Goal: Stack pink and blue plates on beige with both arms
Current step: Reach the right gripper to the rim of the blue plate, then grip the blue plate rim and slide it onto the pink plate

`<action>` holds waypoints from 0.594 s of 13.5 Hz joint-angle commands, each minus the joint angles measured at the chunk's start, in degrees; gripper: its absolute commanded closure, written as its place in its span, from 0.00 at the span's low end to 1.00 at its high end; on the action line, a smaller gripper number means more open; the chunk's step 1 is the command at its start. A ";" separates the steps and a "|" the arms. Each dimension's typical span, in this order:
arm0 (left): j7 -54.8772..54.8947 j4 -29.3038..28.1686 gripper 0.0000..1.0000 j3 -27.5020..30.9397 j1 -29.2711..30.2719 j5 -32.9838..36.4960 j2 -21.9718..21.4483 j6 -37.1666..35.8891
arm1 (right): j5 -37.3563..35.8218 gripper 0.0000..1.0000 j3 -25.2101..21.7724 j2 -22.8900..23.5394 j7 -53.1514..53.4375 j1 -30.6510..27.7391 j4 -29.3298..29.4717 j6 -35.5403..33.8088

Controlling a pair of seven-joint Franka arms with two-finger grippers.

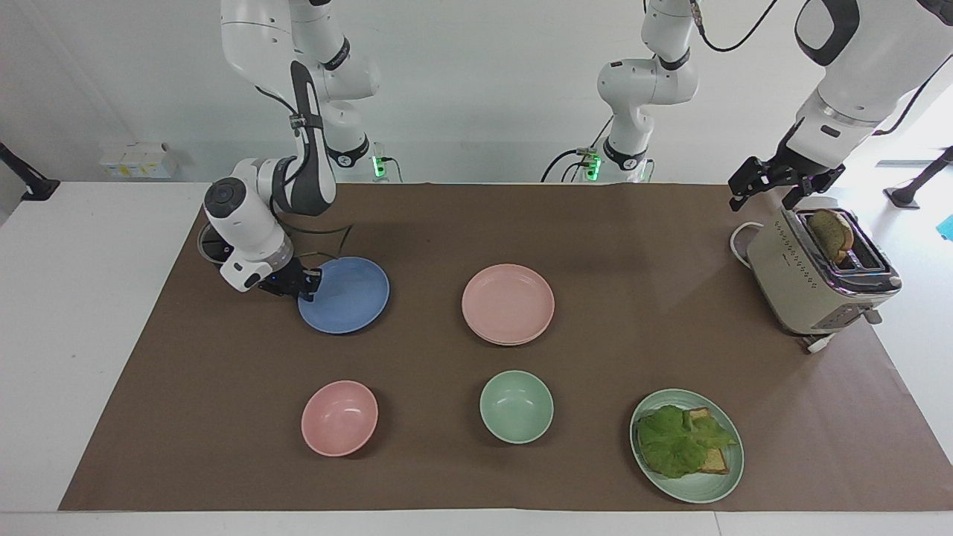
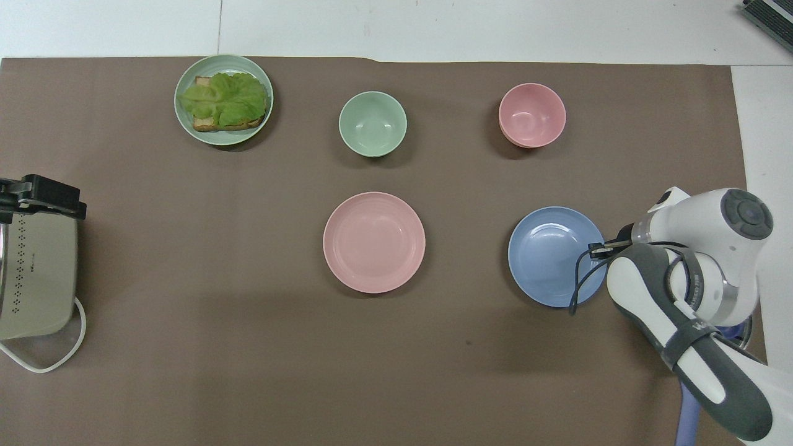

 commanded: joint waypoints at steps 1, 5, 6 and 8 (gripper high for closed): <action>0.19 -1.18 0.00 -0.24 0.36 0.86 -1.25 0.18 | 1.25 1.00 0.12 -1.60 -2.93 -0.28 3.98 -6.72; 0.19 -1.18 0.00 -0.24 0.36 0.86 -1.25 0.18 | 1.25 1.00 0.82 -3.55 -1.35 2.87 13.90 -19.99; 0.19 -1.18 0.00 -0.24 0.36 0.86 -1.25 0.18 | 1.33 1.00 0.91 -3.55 0.40 3.92 15.58 -21.41; 0.19 -1.18 0.00 -0.24 0.36 0.86 -1.25 0.18 | 1.33 1.00 1.35 -3.29 5.31 7.43 17.96 -21.51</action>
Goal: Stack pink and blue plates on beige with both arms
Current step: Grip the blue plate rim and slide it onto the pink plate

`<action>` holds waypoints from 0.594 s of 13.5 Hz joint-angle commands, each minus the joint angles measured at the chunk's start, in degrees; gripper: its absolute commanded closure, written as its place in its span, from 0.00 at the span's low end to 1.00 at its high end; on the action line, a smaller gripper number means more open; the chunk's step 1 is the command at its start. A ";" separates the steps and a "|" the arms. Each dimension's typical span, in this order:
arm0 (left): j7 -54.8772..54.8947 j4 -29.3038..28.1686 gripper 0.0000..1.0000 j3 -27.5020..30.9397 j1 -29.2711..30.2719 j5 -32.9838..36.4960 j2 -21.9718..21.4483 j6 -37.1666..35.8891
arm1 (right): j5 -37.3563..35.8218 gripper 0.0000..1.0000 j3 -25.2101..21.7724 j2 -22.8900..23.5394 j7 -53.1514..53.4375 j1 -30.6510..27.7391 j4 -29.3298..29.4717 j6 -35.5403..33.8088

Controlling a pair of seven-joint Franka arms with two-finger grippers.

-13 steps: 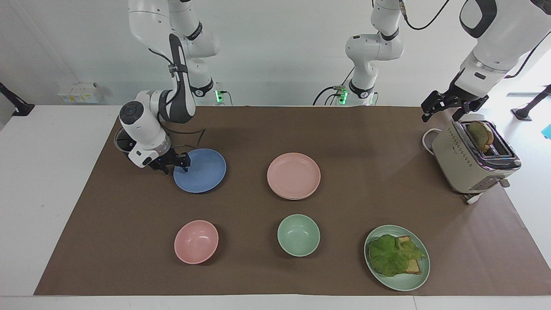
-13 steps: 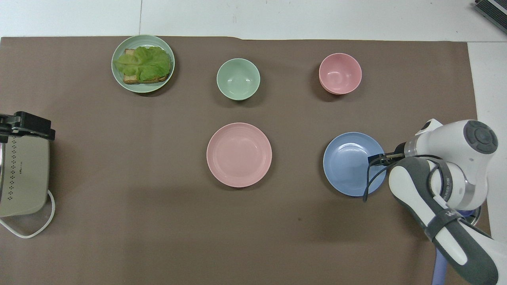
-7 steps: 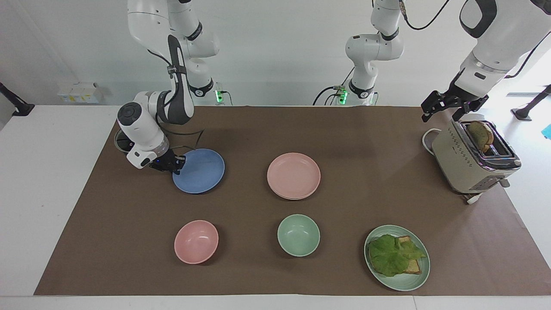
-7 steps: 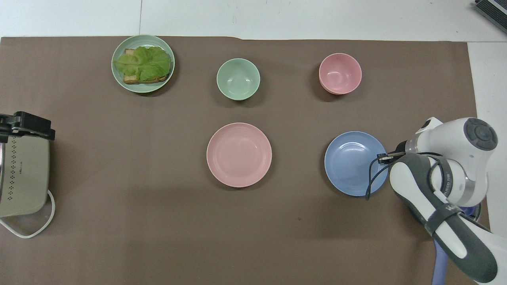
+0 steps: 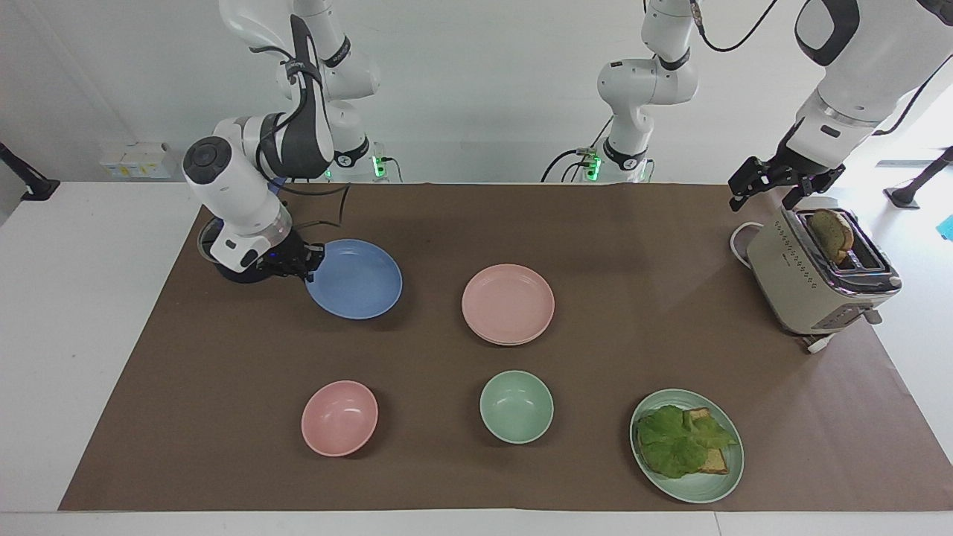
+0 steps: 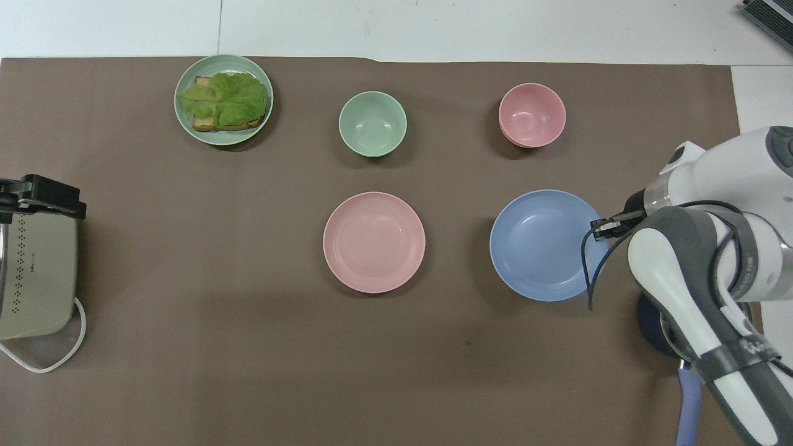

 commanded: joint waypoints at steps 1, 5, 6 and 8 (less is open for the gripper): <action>0.19 -1.18 0.00 -0.24 0.36 0.86 -1.25 0.18 | 1.09 1.00 0.52 1.19 5.97 4.08 3.29 -0.56; 0.19 -1.18 0.00 -0.24 0.36 0.86 -1.25 0.18 | 7.50 1.00 0.52 1.46 17.23 11.30 4.09 2.95; 0.19 -1.18 0.00 -0.24 0.36 0.86 -1.25 0.18 | 8.29 1.00 0.52 1.46 18.64 12.79 4.09 3.31; 0.19 -1.18 0.00 -0.24 0.36 0.86 -1.25 0.18 | 9.87 1.00 0.52 2.68 22.15 15.60 4.17 4.97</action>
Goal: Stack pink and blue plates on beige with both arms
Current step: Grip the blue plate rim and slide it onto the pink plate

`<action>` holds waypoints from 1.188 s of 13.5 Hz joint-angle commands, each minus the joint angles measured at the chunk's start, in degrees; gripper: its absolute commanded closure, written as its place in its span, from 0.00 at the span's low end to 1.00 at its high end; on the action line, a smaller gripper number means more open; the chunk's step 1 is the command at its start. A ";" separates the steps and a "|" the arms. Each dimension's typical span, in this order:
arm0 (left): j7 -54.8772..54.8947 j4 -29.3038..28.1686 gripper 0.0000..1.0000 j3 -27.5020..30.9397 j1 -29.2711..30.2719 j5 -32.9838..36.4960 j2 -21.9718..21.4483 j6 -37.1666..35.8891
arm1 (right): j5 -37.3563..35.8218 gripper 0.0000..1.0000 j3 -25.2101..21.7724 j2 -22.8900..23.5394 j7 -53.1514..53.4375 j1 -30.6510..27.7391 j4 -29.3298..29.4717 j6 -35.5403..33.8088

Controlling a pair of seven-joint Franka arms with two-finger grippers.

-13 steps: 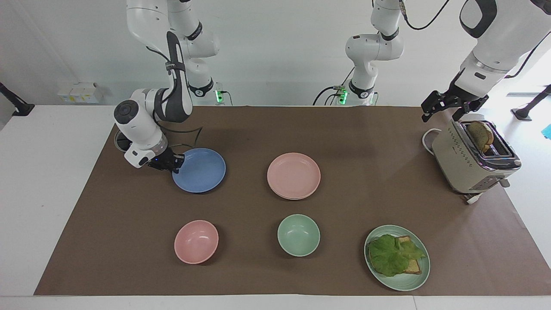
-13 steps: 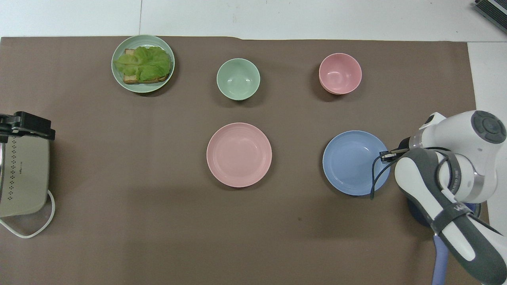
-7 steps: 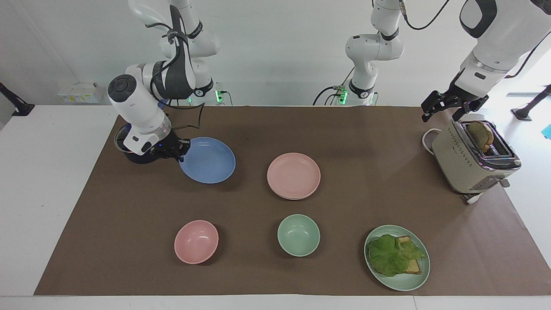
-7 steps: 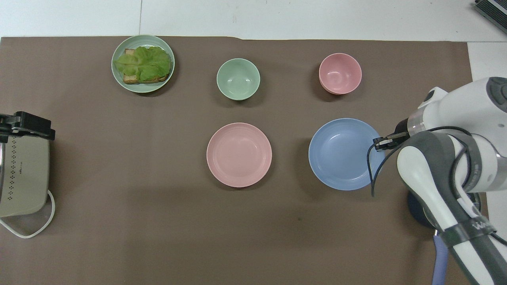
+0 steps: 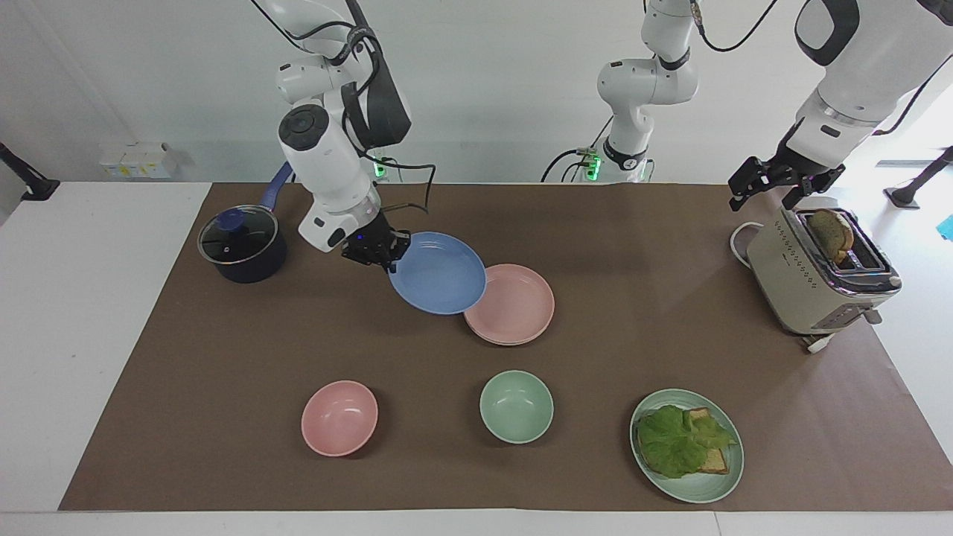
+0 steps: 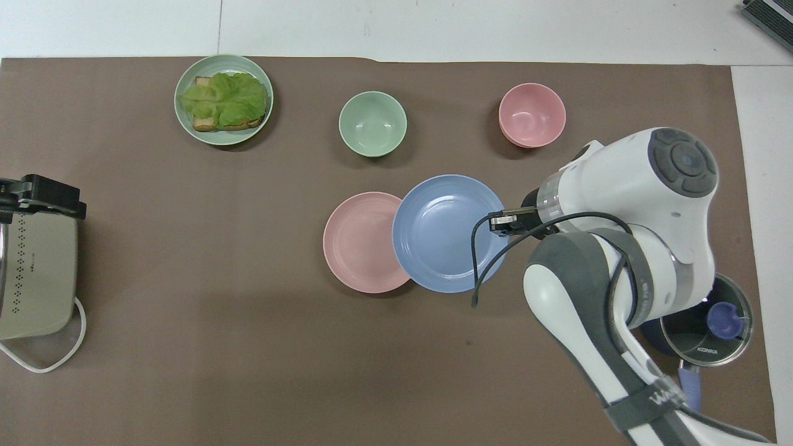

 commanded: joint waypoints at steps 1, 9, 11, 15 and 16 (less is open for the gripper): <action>0.19 -1.18 0.00 -0.24 0.36 0.86 -1.25 0.18 | 3.76 1.00 -0.04 2.67 4.60 3.57 0.99 3.21; 0.19 -1.18 0.00 -0.24 0.36 0.86 -1.25 0.18 | 12.04 1.00 -0.04 7.86 5.42 7.20 -0.42 9.82; 0.19 -1.18 0.00 -0.24 0.36 0.86 -1.25 0.18 | 12.04 1.00 -0.04 8.74 5.33 8.25 -2.08 12.18; 0.19 -1.18 0.00 -0.24 0.36 0.86 -1.25 0.18 | 12.04 1.00 -0.04 8.74 4.54 8.69 -4.20 13.78; 0.19 -1.18 0.00 -0.33 0.36 0.86 -1.25 0.18 | 12.04 1.00 -0.04 8.74 4.54 8.69 -4.37 13.87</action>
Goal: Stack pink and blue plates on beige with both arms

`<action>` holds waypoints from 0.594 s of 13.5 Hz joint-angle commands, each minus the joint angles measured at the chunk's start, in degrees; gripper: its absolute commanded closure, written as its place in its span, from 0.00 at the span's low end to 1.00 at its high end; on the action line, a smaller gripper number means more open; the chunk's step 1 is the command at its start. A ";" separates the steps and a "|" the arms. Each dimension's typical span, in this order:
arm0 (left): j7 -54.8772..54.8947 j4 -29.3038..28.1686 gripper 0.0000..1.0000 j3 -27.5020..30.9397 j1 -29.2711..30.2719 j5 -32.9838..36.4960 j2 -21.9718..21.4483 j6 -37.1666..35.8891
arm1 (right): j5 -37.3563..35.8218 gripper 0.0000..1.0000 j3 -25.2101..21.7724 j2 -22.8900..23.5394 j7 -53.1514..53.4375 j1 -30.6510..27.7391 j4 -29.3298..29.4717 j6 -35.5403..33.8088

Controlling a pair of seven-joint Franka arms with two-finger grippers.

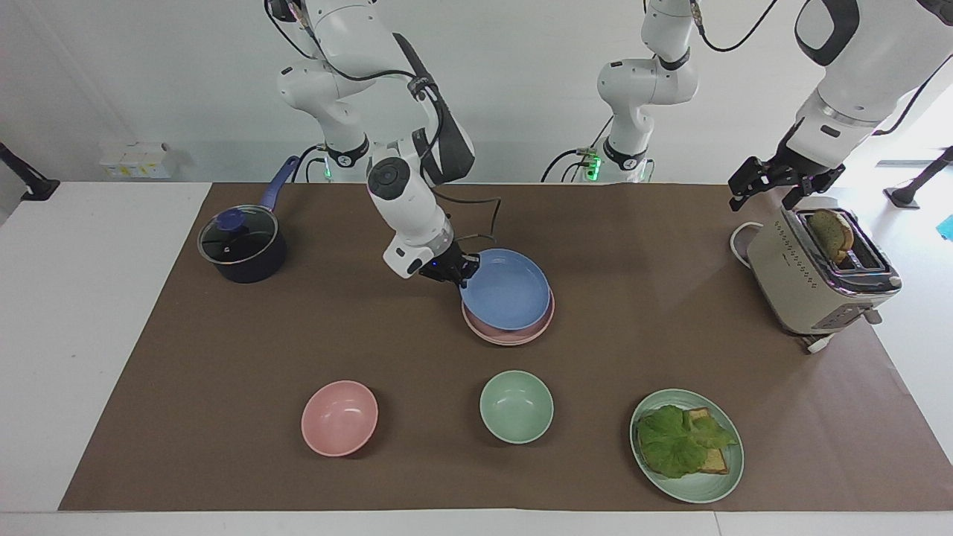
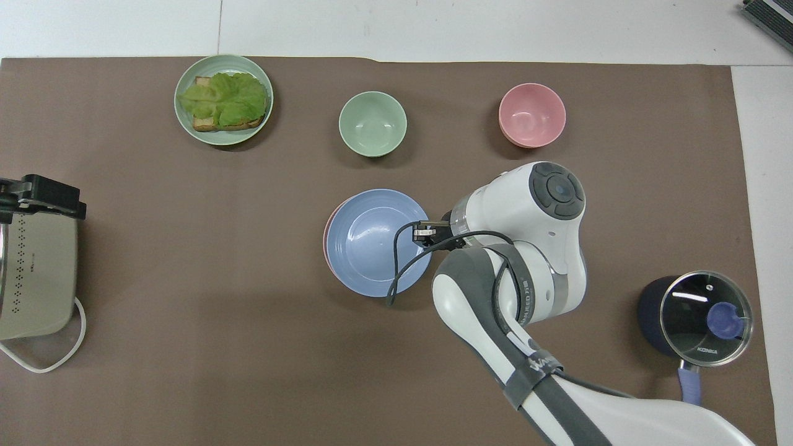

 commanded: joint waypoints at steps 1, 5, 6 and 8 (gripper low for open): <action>0.19 -1.18 0.00 -0.24 0.36 0.86 -1.25 0.18 | 1.63 1.00 -0.06 -0.53 -1.54 0.00 -1.09 1.08; 0.19 -1.18 0.00 -0.33 0.36 0.86 -1.25 0.18 | 1.71 1.00 -0.06 -0.27 -2.07 0.00 -1.44 2.22; 0.19 -1.18 0.00 -0.24 0.36 0.86 -1.25 0.18 | 1.71 1.00 -0.06 -0.01 -2.07 0.00 -1.44 2.22; 0.19 -1.18 0.00 -0.24 0.36 0.86 -1.25 0.18 | 1.80 1.00 -0.06 0.35 -1.90 0.00 -1.27 2.22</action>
